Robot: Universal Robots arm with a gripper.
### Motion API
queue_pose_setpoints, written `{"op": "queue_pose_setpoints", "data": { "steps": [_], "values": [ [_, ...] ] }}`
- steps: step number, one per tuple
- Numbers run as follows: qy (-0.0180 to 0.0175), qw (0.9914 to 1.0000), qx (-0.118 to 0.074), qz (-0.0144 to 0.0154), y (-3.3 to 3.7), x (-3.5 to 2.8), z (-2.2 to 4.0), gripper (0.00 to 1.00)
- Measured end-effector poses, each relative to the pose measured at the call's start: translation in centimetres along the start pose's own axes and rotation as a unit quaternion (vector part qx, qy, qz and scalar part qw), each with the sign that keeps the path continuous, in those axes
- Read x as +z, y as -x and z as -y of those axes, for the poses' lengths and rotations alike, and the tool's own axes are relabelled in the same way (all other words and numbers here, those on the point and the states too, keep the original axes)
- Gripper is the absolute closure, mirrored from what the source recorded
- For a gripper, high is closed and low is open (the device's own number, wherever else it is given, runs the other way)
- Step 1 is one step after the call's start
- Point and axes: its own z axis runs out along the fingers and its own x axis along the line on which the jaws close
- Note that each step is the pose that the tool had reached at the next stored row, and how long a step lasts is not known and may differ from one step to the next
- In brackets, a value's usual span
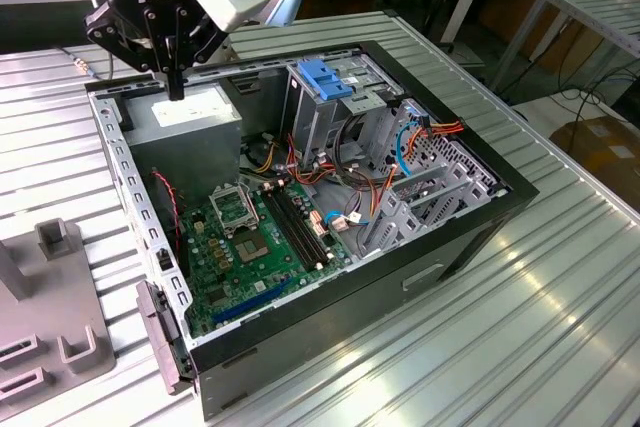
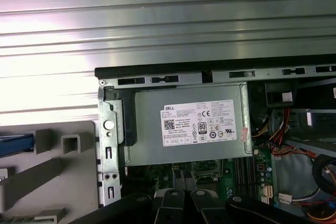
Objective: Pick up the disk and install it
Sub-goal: 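Reach for the disk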
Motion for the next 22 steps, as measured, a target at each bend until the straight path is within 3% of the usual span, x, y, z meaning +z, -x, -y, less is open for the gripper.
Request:
{"op": "queue_pose_setpoints", "data": {
  "steps": [15,16,22],
  "values": [
    [-0.0001,1.0,0.0,-0.0005,-0.67,-0.02,0.05,0.9],
    [-0.0002,1.0,0.0,-0.0016,-0.68,-0.02,0.05,0.9],
    [-0.0013,0.99986,0.001,-0.0167,-0.77,-0.02,0.06,0.9]
  ]
}}
